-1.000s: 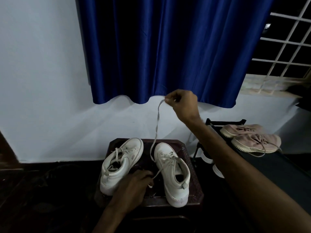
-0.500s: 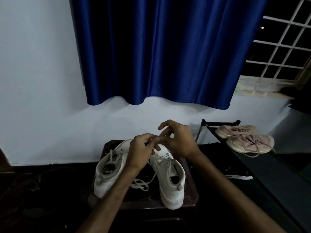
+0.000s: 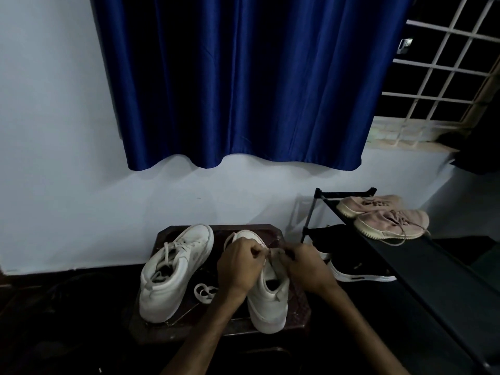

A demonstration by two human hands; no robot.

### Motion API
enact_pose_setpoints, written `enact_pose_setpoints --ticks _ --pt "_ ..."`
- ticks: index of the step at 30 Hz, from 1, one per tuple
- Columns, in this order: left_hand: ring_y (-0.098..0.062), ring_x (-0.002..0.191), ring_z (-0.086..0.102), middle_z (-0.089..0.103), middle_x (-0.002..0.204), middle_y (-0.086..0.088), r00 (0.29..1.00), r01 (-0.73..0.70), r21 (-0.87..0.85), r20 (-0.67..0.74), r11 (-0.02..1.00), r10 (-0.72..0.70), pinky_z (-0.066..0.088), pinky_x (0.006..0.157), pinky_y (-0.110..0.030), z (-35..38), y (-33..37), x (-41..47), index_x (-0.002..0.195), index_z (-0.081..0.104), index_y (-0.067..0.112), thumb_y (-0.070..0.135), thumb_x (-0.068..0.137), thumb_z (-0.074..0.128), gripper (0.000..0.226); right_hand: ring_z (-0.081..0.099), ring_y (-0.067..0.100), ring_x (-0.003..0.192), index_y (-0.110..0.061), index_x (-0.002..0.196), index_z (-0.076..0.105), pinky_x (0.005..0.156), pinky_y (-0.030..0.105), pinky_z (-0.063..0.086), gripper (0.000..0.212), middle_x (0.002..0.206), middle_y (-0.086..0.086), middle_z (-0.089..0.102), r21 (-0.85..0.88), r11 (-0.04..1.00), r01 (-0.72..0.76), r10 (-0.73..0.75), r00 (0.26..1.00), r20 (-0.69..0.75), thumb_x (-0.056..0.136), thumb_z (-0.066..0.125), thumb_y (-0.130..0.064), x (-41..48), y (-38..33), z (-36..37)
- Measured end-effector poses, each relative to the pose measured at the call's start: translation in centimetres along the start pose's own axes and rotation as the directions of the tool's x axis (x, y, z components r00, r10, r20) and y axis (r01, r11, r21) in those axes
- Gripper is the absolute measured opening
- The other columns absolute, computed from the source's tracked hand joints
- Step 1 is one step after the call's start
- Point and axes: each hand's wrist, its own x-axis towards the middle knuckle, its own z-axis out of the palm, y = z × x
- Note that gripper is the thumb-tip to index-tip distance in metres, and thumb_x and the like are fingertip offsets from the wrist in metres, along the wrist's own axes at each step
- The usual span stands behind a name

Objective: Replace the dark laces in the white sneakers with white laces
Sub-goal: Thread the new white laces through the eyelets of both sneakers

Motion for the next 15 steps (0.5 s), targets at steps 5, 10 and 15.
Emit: enact_pose_setpoints --ticks 5,10,15 --pt "-0.011 0.075 0.067 0.07 0.07 0.008 0.997 0.023 0.001 0.07 1.0 -0.023 0.049 0.06 -0.026 0.1 0.2 0.7 0.074 0.074 0.022 0.038 0.083 0.067 0.021 0.048 0.007 0.057 -0.005 0.077 0.063 0.058 0.027 0.037 0.02 0.062 -0.001 0.056 0.167 0.985 -0.042 0.043 0.999 0.001 0.092 0.058 -0.017 0.4 1.5 0.4" --pt "-0.02 0.079 0.065 0.07 0.07 0.0 0.996 0.049 0.031 0.072 0.998 -0.051 0.051 0.07 -0.031 0.7 0.5 1.0 0.071 0.072 0.012 0.039 0.085 0.067 0.03 0.044 0.004 0.057 -0.004 0.079 0.066 0.059 0.033 0.039 0.019 0.059 -0.004 0.052 0.279 0.96 -0.036 0.034 0.999 0.013 0.091 0.06 -0.016 0.7 2.5 0.9" --pt "-0.026 0.086 0.063 0.069 0.079 -0.006 0.995 0.022 0.143 0.091 0.989 -0.035 0.045 0.072 -0.03 0.8 1.0 1.2 0.073 0.069 0.01 0.033 0.088 0.065 0.028 0.048 -0.005 0.048 -0.019 0.07 0.066 0.056 0.021 0.038 0.023 0.051 -0.015 0.053 0.241 0.97 0.014 -0.011 1.0 -0.016 0.092 0.06 -0.016 0.5 1.8 0.8"
